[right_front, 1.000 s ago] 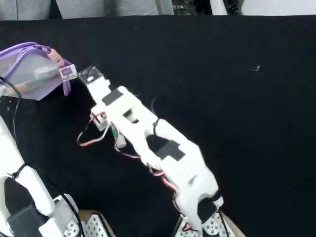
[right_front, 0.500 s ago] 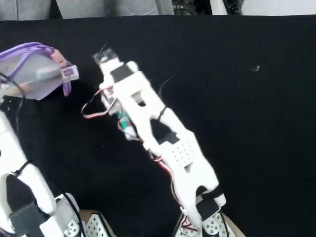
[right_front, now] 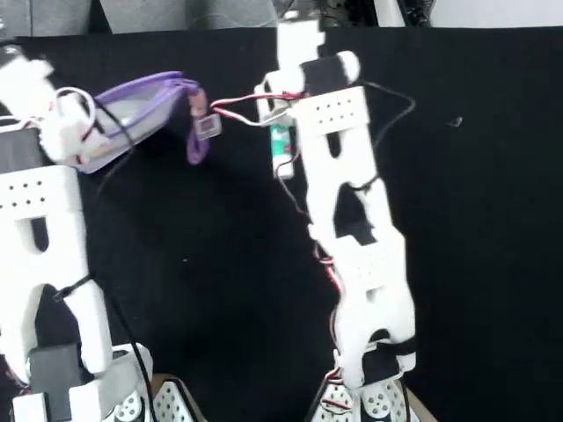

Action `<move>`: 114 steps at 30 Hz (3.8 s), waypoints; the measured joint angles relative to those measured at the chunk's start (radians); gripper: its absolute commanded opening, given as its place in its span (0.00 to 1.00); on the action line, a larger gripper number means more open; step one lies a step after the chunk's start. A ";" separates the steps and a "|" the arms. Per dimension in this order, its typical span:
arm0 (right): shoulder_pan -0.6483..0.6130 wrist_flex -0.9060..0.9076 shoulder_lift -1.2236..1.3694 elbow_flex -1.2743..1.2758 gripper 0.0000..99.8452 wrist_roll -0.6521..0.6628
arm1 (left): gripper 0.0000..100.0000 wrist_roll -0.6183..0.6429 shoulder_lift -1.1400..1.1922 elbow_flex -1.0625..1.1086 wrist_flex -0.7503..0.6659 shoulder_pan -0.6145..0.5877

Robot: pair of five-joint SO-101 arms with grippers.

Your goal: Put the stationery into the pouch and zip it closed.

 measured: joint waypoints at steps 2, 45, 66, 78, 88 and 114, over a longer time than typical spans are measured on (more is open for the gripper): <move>0.000 0.000 -0.046 -0.020 0.01 -0.002 | 0.03 0.000 0.000 0.000 0.000 0.017; -0.321 -0.020 -0.089 -0.463 0.01 -0.087 | 0.03 0.000 -0.011 0.063 -0.055 0.026; -0.318 0.006 -0.222 -0.463 0.01 -0.087 | 0.03 0.000 -0.012 0.071 -0.055 0.026; -0.313 0.006 -0.404 -0.433 0.01 -0.044 | 0.03 0.000 -0.012 0.075 -0.057 0.026; -0.313 0.006 -0.638 -0.206 0.01 -0.044 | 0.03 0.000 -0.012 0.075 -0.057 0.026; -0.311 0.005 -0.936 -0.040 0.01 0.035 | 0.03 0.000 -0.012 0.077 -0.057 0.026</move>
